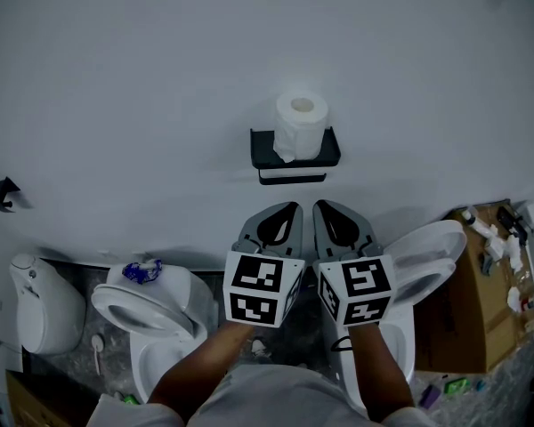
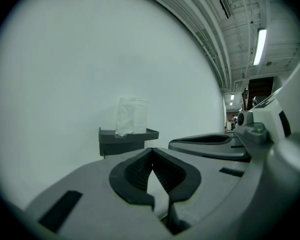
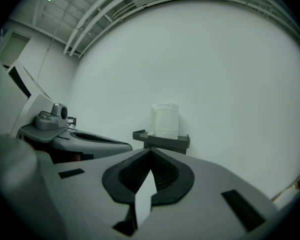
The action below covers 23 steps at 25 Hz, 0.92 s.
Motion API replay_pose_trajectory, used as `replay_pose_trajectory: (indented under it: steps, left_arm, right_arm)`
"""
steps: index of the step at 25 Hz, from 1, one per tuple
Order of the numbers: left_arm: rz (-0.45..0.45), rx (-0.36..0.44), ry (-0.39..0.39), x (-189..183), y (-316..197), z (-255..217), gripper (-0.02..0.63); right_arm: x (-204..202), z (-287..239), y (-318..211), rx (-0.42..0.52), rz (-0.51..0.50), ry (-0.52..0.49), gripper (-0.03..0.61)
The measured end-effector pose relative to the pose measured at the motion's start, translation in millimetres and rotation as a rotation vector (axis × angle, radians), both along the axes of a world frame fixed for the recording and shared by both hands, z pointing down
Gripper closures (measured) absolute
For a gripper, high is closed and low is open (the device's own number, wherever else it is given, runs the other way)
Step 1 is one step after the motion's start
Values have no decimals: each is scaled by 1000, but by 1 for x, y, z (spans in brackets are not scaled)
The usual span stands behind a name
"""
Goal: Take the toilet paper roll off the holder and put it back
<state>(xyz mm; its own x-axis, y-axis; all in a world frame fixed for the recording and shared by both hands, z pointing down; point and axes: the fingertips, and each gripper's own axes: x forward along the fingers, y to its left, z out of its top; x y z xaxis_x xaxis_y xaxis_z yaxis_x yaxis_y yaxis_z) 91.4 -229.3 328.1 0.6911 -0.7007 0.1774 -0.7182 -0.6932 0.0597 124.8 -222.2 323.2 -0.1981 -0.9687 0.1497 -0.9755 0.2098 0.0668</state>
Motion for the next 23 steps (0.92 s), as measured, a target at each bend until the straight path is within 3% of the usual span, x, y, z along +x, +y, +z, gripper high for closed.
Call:
replay_pose_trajectory:
  steps: [23]
  left_arm:
    - [6,9,-14,2,3,1,609]
  right_arm:
    - [3,-1,2,9,-4,-8,577]
